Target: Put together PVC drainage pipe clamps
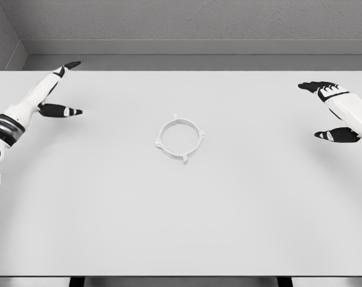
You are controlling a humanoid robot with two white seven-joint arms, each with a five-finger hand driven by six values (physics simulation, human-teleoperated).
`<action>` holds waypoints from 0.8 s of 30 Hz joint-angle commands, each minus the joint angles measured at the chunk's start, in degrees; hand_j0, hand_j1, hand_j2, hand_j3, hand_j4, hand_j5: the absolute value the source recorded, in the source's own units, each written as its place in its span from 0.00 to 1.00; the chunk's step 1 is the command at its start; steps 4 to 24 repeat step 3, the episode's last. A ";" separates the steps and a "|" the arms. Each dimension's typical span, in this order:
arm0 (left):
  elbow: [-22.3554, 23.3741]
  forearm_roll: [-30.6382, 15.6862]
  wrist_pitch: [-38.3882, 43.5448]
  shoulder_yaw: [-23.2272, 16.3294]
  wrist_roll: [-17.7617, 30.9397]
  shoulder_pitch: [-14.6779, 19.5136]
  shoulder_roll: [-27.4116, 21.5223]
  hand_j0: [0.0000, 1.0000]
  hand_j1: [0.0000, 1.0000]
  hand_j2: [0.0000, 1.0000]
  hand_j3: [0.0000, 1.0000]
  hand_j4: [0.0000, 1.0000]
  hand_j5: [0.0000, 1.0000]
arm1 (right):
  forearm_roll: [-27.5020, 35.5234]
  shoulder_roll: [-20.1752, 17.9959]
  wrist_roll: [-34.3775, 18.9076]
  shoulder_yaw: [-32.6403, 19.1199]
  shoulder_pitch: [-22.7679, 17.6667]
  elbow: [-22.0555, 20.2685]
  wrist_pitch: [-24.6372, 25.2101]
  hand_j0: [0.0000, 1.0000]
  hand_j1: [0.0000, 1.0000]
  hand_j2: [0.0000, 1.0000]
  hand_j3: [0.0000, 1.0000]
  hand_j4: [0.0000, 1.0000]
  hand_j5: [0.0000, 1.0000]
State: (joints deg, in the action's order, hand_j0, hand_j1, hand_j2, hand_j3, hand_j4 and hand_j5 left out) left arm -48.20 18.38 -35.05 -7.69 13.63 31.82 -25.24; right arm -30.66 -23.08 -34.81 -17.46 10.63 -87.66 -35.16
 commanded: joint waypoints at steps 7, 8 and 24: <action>0.30 -0.89 0.05 2.68 -0.18 -0.18 -2.18 1.00 1.00 1.00 1.00 1.00 1.00 | 0.60 -0.03 -0.19 -0.03 0.00 -0.05 0.16 1.00 1.00 1.00 1.00 1.00 1.00; 0.30 -0.89 0.05 2.68 -0.18 -0.18 -2.18 1.00 1.00 1.00 1.00 1.00 1.00 | 0.60 -0.03 -0.19 -0.03 0.00 -0.05 0.16 1.00 1.00 1.00 1.00 1.00 1.00; 0.30 -0.89 0.05 2.68 -0.18 -0.18 -2.18 1.00 1.00 1.00 1.00 1.00 1.00 | 0.60 -0.03 -0.19 -0.03 0.00 -0.05 0.16 1.00 1.00 1.00 1.00 1.00 1.00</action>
